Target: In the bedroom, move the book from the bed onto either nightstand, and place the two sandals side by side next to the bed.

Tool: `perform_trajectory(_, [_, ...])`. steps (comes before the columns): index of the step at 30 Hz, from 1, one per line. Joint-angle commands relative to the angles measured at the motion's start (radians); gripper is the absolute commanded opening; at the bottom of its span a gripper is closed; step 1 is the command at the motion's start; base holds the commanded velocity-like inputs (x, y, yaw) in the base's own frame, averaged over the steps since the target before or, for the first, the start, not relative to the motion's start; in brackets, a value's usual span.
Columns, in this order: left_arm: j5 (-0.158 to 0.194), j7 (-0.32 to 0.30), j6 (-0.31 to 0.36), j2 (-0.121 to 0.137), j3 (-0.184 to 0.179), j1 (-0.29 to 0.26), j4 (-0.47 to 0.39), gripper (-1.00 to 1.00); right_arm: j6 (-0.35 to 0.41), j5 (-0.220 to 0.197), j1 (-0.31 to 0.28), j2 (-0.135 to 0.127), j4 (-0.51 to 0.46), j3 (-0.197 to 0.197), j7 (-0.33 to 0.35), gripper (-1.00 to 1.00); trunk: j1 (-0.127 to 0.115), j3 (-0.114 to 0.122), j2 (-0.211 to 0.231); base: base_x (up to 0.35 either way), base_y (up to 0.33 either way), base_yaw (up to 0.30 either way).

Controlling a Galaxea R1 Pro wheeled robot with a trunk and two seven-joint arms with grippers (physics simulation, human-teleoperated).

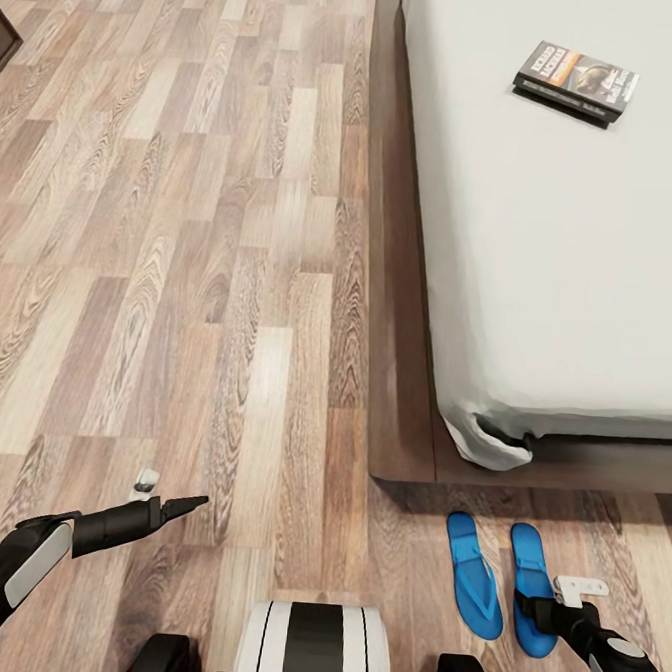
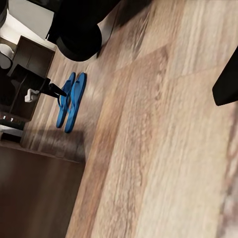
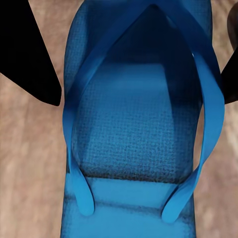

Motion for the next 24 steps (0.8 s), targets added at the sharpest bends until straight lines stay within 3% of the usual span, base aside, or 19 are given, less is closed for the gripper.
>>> perform_trajectory(1, [0.009,0.001,0.008,0.001,-0.004,-0.001,0.000,1.00,0.005,-0.008,0.000,0.000,-0.001,-0.004,0.007,-1.00,0.000,0.000,0.000,0.000,0.000,0.000])
perform_trajectory(6, [0.010,0.001,0.008,0.001,-0.004,-0.001,0.001,1.00,0.005,-0.008,0.000,0.000,-0.001,-0.004,0.007,-1.00,0.000,0.000,0.000,0.000,0.000,0.000])
perform_trajectory(11, [0.010,0.001,0.008,0.001,-0.004,-0.001,0.000,1.00,0.005,-0.008,0.000,0.000,-0.001,-0.004,0.007,-1.00,0.002,-0.020,-0.001,0.000,0.000,0.000])
perform_trajectory(24, [0.009,0.000,0.008,0.003,-0.004,-0.001,0.000,1.00,0.005,-0.008,0.000,0.000,-0.001,-0.004,0.007,-1.00,0.002,-0.020,-0.001,0.000,0.000,0.000])
